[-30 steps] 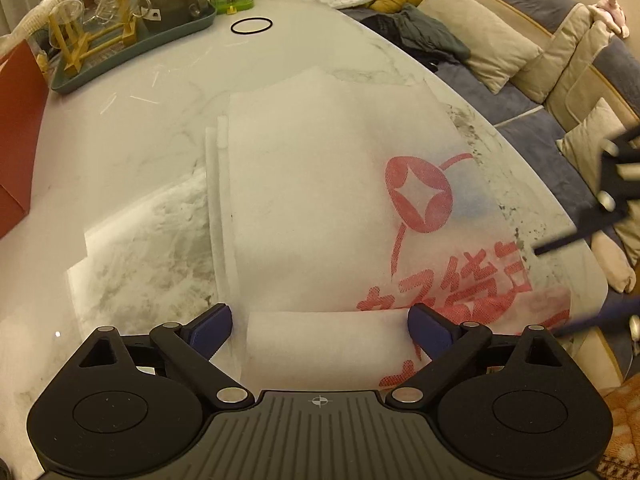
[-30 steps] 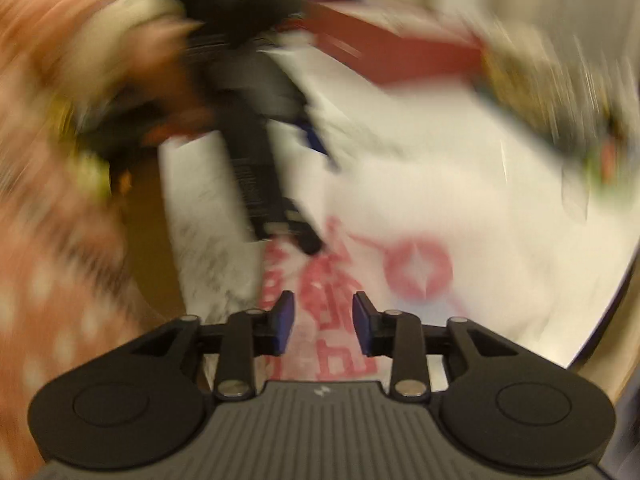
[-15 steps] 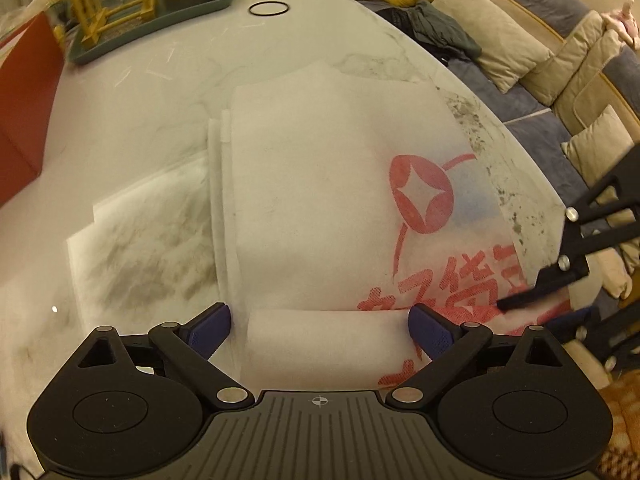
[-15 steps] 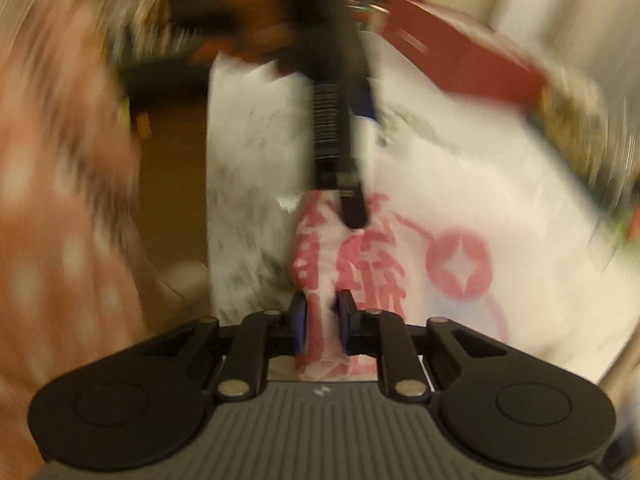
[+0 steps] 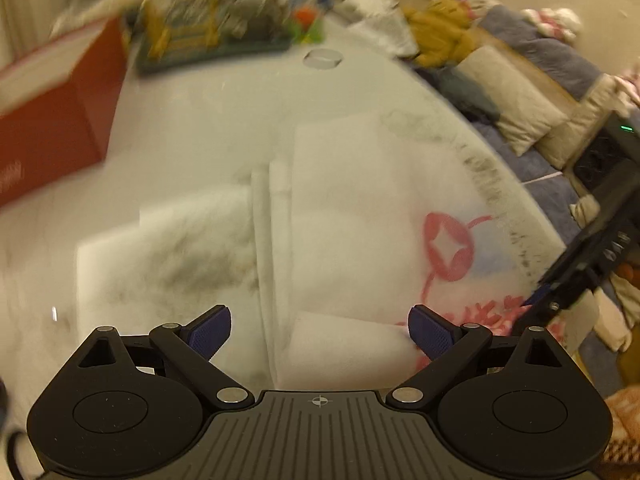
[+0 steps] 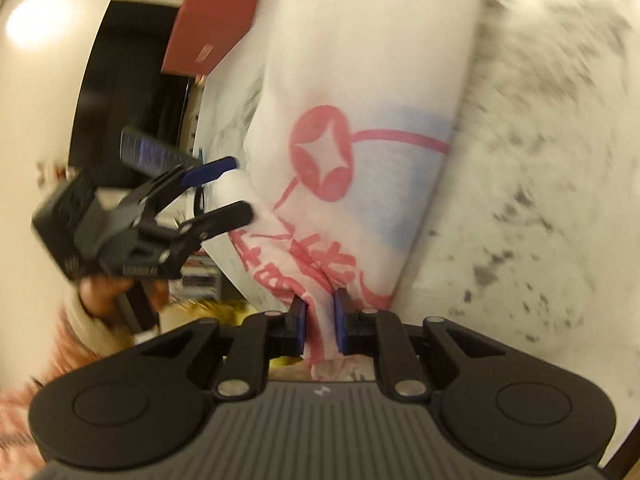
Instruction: Fold shopping bag
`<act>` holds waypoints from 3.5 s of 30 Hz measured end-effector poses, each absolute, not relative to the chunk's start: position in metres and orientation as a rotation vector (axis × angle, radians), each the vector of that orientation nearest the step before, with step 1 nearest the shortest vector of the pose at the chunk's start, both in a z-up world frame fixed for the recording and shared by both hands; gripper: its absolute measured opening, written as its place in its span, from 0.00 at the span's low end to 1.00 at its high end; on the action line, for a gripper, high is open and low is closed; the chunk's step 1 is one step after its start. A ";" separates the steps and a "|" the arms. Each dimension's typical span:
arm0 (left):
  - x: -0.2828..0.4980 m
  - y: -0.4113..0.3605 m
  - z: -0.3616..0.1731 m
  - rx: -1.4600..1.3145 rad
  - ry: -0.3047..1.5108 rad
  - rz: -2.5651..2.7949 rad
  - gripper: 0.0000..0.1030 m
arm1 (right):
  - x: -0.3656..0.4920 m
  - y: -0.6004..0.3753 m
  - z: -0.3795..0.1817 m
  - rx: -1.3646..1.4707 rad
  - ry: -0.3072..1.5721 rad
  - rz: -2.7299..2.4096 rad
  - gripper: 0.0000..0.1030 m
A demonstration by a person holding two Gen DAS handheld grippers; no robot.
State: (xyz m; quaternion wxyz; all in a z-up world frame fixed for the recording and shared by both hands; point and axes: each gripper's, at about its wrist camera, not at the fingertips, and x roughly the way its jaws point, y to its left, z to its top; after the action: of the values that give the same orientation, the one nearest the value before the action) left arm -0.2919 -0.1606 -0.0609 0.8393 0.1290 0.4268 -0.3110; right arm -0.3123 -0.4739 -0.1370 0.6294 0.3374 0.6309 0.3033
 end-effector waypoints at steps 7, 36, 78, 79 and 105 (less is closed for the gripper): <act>-0.327 -0.197 -0.040 0.663 0.673 -0.901 0.93 | -0.315 -0.475 -0.142 0.805 1.473 0.682 0.11; -0.267 -0.227 -0.095 0.406 1.129 -0.635 1.00 | -0.418 -0.370 -0.035 -0.596 0.751 0.847 0.30; -0.292 -0.209 -0.034 0.405 0.804 -0.806 1.00 | -0.287 -0.477 -0.160 0.907 1.438 0.655 0.08; -0.297 -0.214 -0.032 0.469 0.775 -0.839 1.00 | -0.288 -0.474 -0.161 0.906 1.442 0.656 0.08; -0.267 -0.222 -0.088 0.364 1.001 -0.713 1.00 | -0.304 -0.459 -0.129 0.762 1.353 0.575 0.09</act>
State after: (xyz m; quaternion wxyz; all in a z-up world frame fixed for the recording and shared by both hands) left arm -0.2673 -0.2217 -0.0881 0.8015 0.1697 0.4670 -0.3328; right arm -0.3037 -0.4593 -0.1294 0.6763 0.3391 0.6018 0.2559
